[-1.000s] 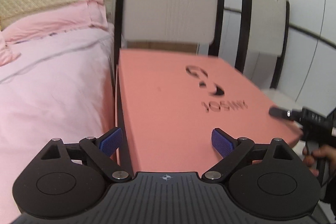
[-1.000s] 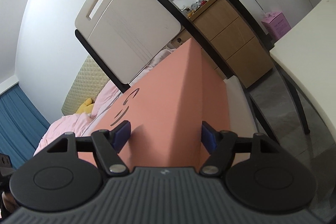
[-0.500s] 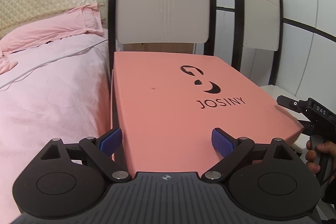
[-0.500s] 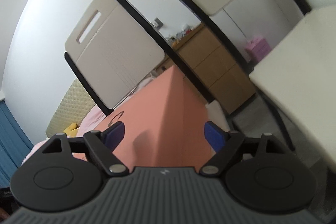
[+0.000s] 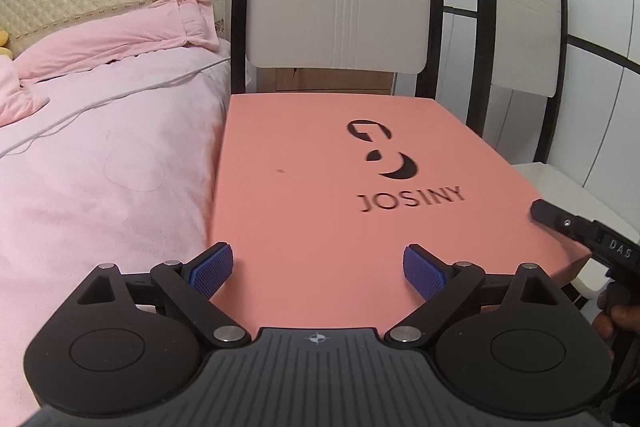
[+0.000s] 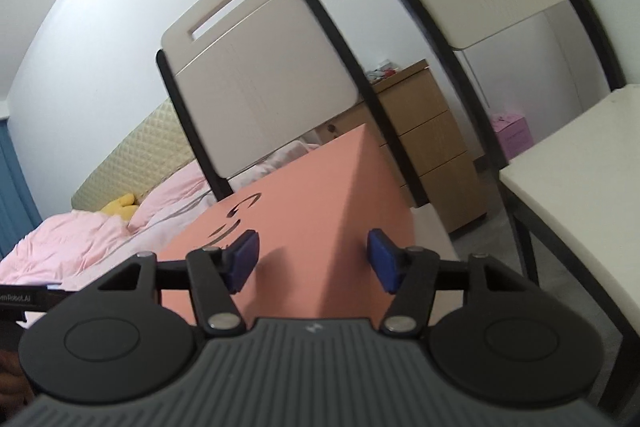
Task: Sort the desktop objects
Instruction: 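Carry the lid with both grippers over the box opening and lower it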
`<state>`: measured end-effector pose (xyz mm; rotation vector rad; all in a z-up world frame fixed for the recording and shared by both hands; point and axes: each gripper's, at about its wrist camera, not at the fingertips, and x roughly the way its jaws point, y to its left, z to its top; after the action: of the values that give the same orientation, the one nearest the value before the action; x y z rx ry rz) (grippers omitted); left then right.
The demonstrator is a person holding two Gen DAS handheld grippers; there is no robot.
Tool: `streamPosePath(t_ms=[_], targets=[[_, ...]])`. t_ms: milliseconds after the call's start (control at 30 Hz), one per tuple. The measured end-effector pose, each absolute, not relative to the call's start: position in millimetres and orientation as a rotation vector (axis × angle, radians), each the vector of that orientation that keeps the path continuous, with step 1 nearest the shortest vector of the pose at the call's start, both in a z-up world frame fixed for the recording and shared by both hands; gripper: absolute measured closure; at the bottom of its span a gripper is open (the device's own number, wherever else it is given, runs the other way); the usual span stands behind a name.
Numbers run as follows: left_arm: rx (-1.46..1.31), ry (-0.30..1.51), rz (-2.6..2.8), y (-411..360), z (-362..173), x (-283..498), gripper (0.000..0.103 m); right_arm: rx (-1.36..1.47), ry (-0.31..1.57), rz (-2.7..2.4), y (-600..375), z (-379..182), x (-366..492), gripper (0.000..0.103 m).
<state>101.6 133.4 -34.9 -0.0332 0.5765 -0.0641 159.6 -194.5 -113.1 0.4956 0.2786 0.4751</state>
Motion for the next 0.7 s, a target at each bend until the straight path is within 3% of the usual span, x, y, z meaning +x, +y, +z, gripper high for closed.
streamPosePath(t_ms=[500, 700], targets=[[0.006, 0.600, -0.053, 128.1, -38.4, 102.4, 0.007, 0.484, 0.304, 0.490, -190.9, -113.1, 168.2, 0.043], [-0.100, 0.603, -0.042, 142.2, -33.6, 100.5, 0.006, 0.317, 0.211, 0.472, -196.1, -98.9, 126.4, 0.044]])
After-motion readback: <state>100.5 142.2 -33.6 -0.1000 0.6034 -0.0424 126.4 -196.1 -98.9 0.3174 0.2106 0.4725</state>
